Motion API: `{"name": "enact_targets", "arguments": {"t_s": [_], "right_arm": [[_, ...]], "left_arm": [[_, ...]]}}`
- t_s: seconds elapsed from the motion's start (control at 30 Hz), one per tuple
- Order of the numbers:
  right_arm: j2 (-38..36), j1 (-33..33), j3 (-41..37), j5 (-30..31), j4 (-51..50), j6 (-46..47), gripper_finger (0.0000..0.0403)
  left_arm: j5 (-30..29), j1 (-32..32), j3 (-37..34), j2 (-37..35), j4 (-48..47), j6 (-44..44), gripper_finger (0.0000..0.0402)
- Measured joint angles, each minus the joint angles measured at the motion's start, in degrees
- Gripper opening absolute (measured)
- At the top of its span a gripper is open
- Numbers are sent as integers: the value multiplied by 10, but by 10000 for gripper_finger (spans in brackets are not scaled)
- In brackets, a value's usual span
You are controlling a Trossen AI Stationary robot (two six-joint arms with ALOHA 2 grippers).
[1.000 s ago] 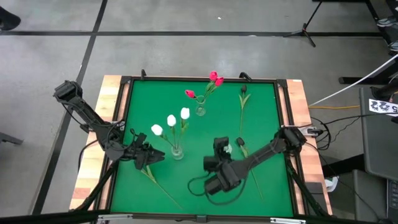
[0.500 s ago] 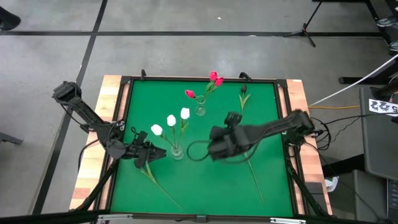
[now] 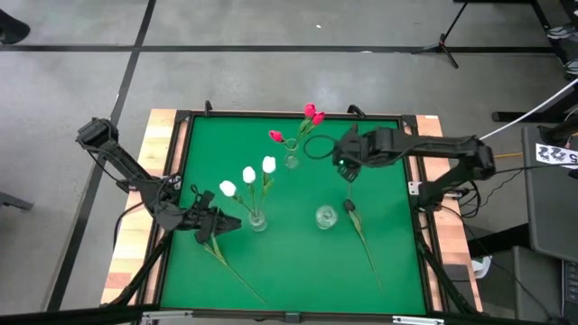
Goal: Sort flowers into vase by color
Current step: Put the top black tulip into the bottom right transparent vase
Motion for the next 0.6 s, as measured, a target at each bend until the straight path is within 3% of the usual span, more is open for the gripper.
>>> {"name": "enact_targets", "arguments": {"t_s": [0.13, 0.3, 0.43, 0.6], "right_arm": [[-45, -48, -141, -58, 159, -18, 282], [-54, -69, -244, -134, 300, -35, 282], [-54, -68, -285, -144, 364, -33, 282], [-54, -68, -287, -108, 368, -29, 282]], "left_arm": [[60, 0, 0, -11, 0, -2, 265], [201, -13, 0, -35, 3, -22, 265], [207, -27, 0, -28, -1, -69, 265], [186, -13, 19, 23, -3, -82, 265]]}}
